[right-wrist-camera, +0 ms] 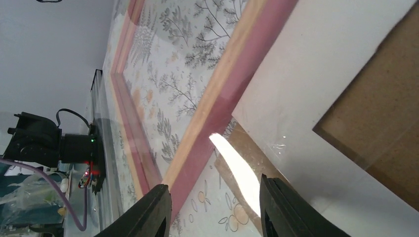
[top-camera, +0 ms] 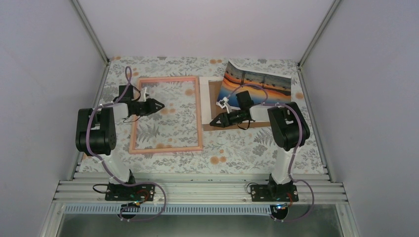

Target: Put the photo into the frame

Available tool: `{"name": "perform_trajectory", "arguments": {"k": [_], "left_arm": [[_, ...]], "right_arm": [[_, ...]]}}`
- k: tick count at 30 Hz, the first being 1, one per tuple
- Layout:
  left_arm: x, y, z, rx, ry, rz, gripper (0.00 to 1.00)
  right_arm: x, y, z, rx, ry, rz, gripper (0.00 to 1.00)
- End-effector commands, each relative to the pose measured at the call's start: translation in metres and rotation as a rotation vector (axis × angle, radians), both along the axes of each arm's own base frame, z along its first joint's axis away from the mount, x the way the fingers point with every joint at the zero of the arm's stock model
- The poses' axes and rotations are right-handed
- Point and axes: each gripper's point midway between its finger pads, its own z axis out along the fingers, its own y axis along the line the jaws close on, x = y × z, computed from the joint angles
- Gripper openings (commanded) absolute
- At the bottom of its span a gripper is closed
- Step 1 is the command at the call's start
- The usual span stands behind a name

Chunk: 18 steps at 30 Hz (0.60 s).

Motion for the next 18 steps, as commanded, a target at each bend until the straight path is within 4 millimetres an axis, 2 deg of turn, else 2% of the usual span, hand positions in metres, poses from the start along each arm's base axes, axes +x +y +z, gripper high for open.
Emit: {"name": "perform_trajectory", "arguments": {"k": [1,9,12,16,18], "left_arm": [[-0.008,-0.003,-0.005,-0.021,0.019,-0.069,0.34],[-0.019,-0.009,-0.014,-0.056,0.050,-0.119,0.34],[-0.020,-0.009,-0.012,-0.052,0.038,-0.120,0.25],[-0.015,0.003,-0.004,-0.022,0.002,-0.091,0.04],[-0.013,0.010,0.000,-0.009,-0.011,-0.071,0.03]], "right_arm": [[0.006,0.005,-0.008,0.008,-0.018,0.009,0.44],[0.007,0.005,-0.021,0.000,0.023,-0.001,0.43],[0.006,0.005,-0.019,0.000,0.016,0.001,0.43],[0.011,0.006,0.003,0.017,-0.038,0.004,0.46],[0.014,0.008,0.024,0.042,-0.088,0.010,0.48]]}}
